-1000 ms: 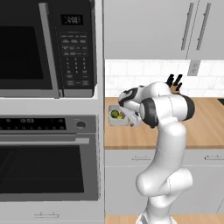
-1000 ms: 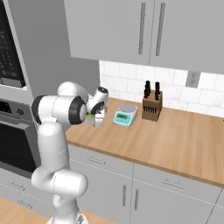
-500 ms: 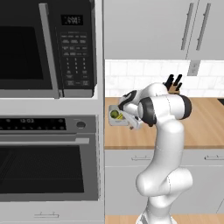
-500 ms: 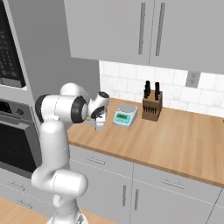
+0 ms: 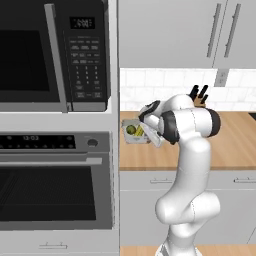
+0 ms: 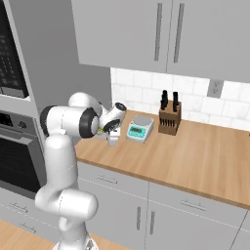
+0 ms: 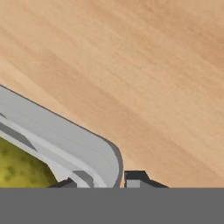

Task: Take the meat container that has the steak and place it on the second highest rack of the freezer. Then take the vegetable container that has the lime and cucumber and place it on the highest rack of the freezer.

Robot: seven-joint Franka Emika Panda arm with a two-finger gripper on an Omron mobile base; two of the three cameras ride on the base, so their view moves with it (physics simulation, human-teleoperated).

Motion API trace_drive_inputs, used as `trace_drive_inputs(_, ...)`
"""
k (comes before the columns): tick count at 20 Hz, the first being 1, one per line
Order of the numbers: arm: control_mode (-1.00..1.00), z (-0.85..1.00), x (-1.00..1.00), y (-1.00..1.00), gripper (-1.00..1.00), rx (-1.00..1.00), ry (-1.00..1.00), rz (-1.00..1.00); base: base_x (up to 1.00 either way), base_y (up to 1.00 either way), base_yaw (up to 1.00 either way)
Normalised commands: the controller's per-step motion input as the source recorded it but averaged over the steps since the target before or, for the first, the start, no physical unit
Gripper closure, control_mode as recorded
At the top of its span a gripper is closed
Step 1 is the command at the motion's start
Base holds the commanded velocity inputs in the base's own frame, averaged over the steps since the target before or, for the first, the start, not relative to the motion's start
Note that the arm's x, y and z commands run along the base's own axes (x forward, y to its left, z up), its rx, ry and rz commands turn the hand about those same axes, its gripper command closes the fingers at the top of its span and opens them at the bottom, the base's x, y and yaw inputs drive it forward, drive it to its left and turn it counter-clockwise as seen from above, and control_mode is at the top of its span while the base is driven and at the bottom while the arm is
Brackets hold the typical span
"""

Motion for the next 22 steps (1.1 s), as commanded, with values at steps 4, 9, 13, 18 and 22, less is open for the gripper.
trace_drive_inputs(4, -1.00, 0.00, -0.03, -0.52, 1.00, 0.26, 0.02, 0.11, 0.00, 0.00, 0.00)
trace_drive_inputs(9, -1.00, 0.61, -0.39, -0.40, 1.00, 0.01, -0.04, 0.24, 0.00, 0.00, 0.00)
trace_drive_inputs(13, -1.00, 1.00, -0.87, -0.31, 1.00, -0.31, -0.16, 0.36, 0.00, 0.00, 0.00)
trace_drive_inputs(18, -1.00, 0.86, -1.00, -0.31, 1.00, -0.29, -0.04, 0.42, 0.00, 0.00, 0.00)
trace_drive_inputs(22, -1.00, 0.63, -1.00, -0.20, 1.00, -0.05, -0.11, 0.48, 0.00, 0.00, 0.00)
